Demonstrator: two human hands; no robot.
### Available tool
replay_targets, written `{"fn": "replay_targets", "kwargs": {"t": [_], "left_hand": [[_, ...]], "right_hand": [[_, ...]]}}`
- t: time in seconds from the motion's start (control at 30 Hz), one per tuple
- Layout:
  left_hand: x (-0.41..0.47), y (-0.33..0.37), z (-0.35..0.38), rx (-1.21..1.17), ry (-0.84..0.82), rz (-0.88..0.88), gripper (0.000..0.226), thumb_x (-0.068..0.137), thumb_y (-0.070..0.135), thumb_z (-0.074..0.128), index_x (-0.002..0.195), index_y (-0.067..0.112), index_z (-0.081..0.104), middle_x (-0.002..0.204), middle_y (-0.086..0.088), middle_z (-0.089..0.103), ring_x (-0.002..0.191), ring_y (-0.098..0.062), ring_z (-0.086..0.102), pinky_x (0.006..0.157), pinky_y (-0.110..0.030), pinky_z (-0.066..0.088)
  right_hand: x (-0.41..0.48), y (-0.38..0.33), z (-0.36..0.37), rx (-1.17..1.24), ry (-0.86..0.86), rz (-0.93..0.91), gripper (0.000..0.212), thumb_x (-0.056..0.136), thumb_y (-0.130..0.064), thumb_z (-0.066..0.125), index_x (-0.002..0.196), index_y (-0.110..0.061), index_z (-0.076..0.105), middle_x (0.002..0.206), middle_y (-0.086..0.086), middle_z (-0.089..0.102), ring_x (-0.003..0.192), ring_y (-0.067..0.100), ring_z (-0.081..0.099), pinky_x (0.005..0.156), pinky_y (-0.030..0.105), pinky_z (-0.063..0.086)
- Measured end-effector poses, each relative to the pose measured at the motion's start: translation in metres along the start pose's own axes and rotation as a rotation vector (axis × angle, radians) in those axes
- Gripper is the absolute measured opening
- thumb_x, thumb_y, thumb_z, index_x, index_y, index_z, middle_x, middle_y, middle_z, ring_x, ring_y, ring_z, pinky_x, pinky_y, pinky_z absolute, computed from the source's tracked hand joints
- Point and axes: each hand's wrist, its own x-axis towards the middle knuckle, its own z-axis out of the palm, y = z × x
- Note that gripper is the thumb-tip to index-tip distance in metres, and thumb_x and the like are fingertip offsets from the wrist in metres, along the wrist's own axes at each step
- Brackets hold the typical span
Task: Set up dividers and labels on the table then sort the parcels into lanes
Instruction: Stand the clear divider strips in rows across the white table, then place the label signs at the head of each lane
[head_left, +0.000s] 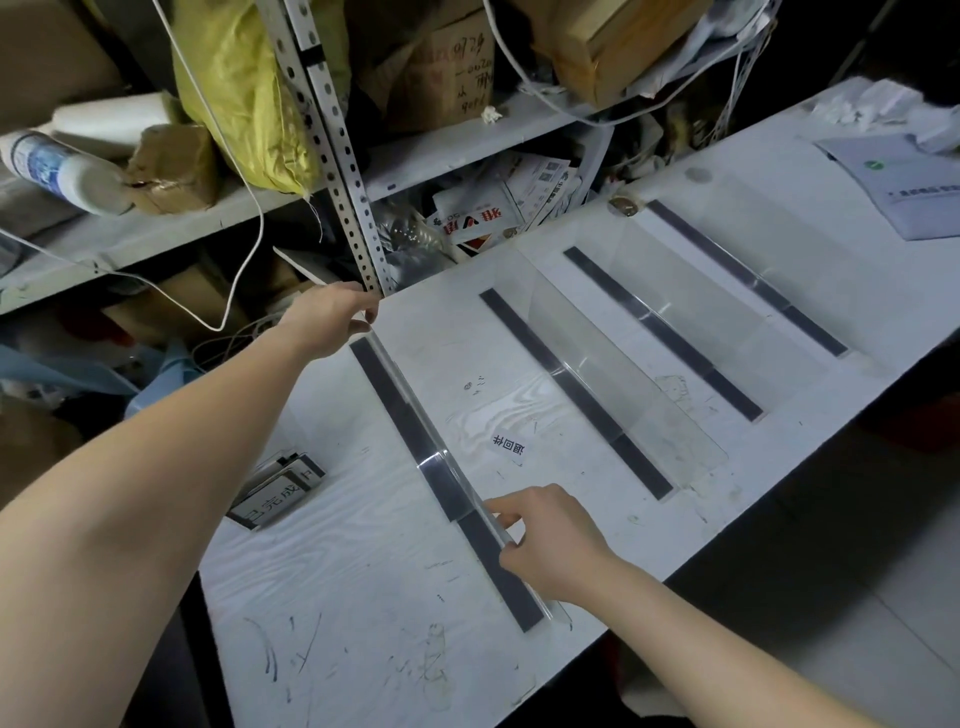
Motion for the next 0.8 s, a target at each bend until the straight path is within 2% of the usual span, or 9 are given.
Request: {"fn": "replay_targets", "kwargs": {"t": [0.27, 0.37, 0.43, 0.57, 0.67, 0.73, 0.8], "left_hand": [[-0.007, 0.008, 0.007, -0.033, 0.048, -0.064, 0.011, 0.093, 0.023, 0.071, 0.096, 0.022, 0.061, 0.099, 0.000, 0.063, 0.084, -0.029, 0.061, 0.067, -0.043, 0.056], [-0.010, 0.010, 0.006, -0.051, 0.048, -0.082, 0.014, 0.092, 0.022, 0.073, 0.101, 0.021, 0.062, 0.103, -0.003, 0.065, 0.089, -0.031, 0.062, 0.071, -0.045, 0.056], [-0.016, 0.010, 0.004, -0.062, 0.036, -0.095, 0.025, 0.090, 0.019, 0.075, 0.112, 0.018, 0.062, 0.114, -0.005, 0.067, 0.098, -0.033, 0.063, 0.077, -0.045, 0.054], [-0.040, 0.008, -0.002, -0.119, 0.062, -0.198, 0.042, 0.090, 0.016, 0.072, 0.129, 0.018, 0.058, 0.128, -0.007, 0.063, 0.111, -0.033, 0.061, 0.084, -0.048, 0.055], [-0.068, 0.004, -0.005, -0.124, 0.037, -0.322, 0.041, 0.091, 0.021, 0.068, 0.131, 0.019, 0.058, 0.132, -0.006, 0.061, 0.117, -0.031, 0.060, 0.087, -0.046, 0.055], [-0.092, -0.002, -0.008, -0.152, -0.049, -0.442, 0.039, 0.092, 0.026, 0.067, 0.129, 0.018, 0.061, 0.131, -0.007, 0.063, 0.119, -0.030, 0.059, 0.091, -0.045, 0.053], [-0.119, -0.006, -0.009, -0.211, -0.162, -0.560, 0.035, 0.090, 0.027, 0.069, 0.122, 0.012, 0.066, 0.124, -0.011, 0.066, 0.113, -0.032, 0.060, 0.089, -0.042, 0.050]], "right_hand": [[-0.004, 0.000, -0.005, -0.024, 0.012, 0.005, 0.036, 0.085, -0.011, 0.062, 0.113, -0.030, 0.073, 0.117, -0.011, 0.072, 0.077, 0.014, 0.063, 0.065, 0.024, 0.049], [-0.006, 0.000, -0.008, -0.026, 0.000, 0.004, 0.039, 0.085, -0.011, 0.061, 0.115, -0.032, 0.073, 0.120, -0.010, 0.071, 0.078, 0.013, 0.061, 0.063, 0.022, 0.047], [-0.006, -0.001, -0.010, -0.026, -0.006, 0.007, 0.041, 0.085, -0.013, 0.061, 0.119, -0.034, 0.072, 0.121, -0.011, 0.071, 0.083, 0.012, 0.065, 0.071, 0.025, 0.051], [-0.003, -0.008, -0.021, -0.083, 0.005, -0.015, 0.054, 0.090, -0.028, 0.064, 0.143, -0.035, 0.056, 0.132, -0.014, 0.065, 0.108, 0.012, 0.065, 0.089, 0.030, 0.051], [0.003, -0.021, -0.030, -0.122, 0.061, -0.088, 0.051, 0.092, -0.032, 0.063, 0.143, -0.032, 0.055, 0.134, -0.012, 0.064, 0.117, 0.013, 0.062, 0.094, 0.032, 0.051], [0.011, -0.033, -0.035, -0.146, 0.100, -0.156, 0.047, 0.093, -0.031, 0.063, 0.139, -0.030, 0.058, 0.134, -0.010, 0.064, 0.120, 0.015, 0.061, 0.095, 0.033, 0.051], [0.020, -0.048, -0.039, -0.176, 0.115, -0.216, 0.047, 0.093, -0.029, 0.063, 0.140, -0.027, 0.059, 0.136, -0.008, 0.063, 0.122, 0.017, 0.059, 0.095, 0.035, 0.051]]}}
